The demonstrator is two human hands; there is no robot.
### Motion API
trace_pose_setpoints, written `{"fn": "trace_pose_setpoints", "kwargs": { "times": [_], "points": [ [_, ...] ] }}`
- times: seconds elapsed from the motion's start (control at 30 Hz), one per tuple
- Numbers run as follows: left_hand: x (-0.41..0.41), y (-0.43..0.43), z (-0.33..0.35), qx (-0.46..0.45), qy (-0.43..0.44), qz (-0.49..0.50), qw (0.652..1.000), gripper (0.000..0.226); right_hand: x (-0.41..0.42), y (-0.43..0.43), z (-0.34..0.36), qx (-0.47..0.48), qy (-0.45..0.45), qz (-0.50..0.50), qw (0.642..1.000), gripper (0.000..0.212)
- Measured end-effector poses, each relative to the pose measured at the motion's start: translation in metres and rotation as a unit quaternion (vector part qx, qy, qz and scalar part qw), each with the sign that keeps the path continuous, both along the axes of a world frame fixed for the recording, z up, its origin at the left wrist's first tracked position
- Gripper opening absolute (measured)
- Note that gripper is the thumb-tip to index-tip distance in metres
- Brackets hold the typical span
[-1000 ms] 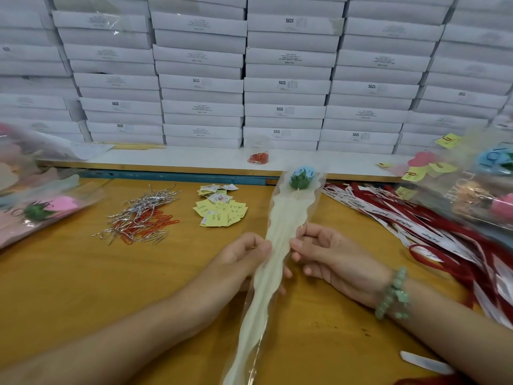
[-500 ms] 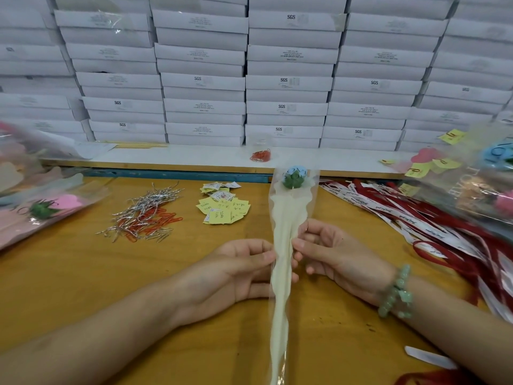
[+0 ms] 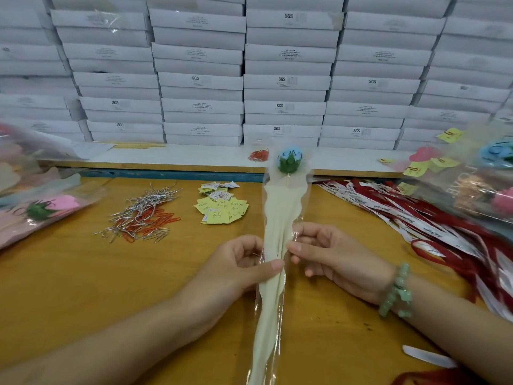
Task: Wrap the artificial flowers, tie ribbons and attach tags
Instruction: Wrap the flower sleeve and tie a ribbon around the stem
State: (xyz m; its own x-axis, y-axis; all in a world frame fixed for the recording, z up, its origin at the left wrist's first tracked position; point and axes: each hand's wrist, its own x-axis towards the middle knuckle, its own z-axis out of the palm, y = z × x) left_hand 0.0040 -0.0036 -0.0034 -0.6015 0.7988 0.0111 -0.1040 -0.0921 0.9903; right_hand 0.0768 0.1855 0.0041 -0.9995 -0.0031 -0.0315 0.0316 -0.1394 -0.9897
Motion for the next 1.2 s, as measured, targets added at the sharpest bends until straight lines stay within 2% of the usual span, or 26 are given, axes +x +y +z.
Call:
{"fn": "trace_pose_setpoints", "kwargs": {
  "times": [0.1,0.27,0.43,0.53,0.83,1.2],
  "points": [
    [-0.0016,-0.0003,-0.0016,-0.003,0.012,-0.009,1.0,0.024,0.001,0.0005,0.0014,0.026,-0.008,0.017,0.999,0.046],
    [-0.0033,0.0001,-0.0014,-0.017,0.03,-0.017,0.999,0.023,0.0027,0.0006,0.003,0.036,-0.005,0.022,0.999,0.047],
    [-0.0007,-0.0003,0.0036,0.011,-0.005,-0.032,0.999,0.006,0.0041,-0.0009,0.0038,0.015,0.01,0.016,1.0,0.024],
    [-0.0009,0.0005,0.0055,0.031,-0.035,-0.022,0.999,0.009,0.0038,-0.0016,0.0042,0.001,0.015,0.009,1.0,0.019],
    [-0.0023,0.0005,0.0025,0.057,-0.022,-0.043,0.997,0.007,0.0053,-0.0043,0.0061,0.006,0.034,0.018,0.999,0.018],
    [-0.0025,0.001,0.0065,-0.002,-0.002,-0.051,0.999,0.012,0.0047,-0.0062,0.005,0.021,0.045,0.011,0.999,0.018]
  ]
}}
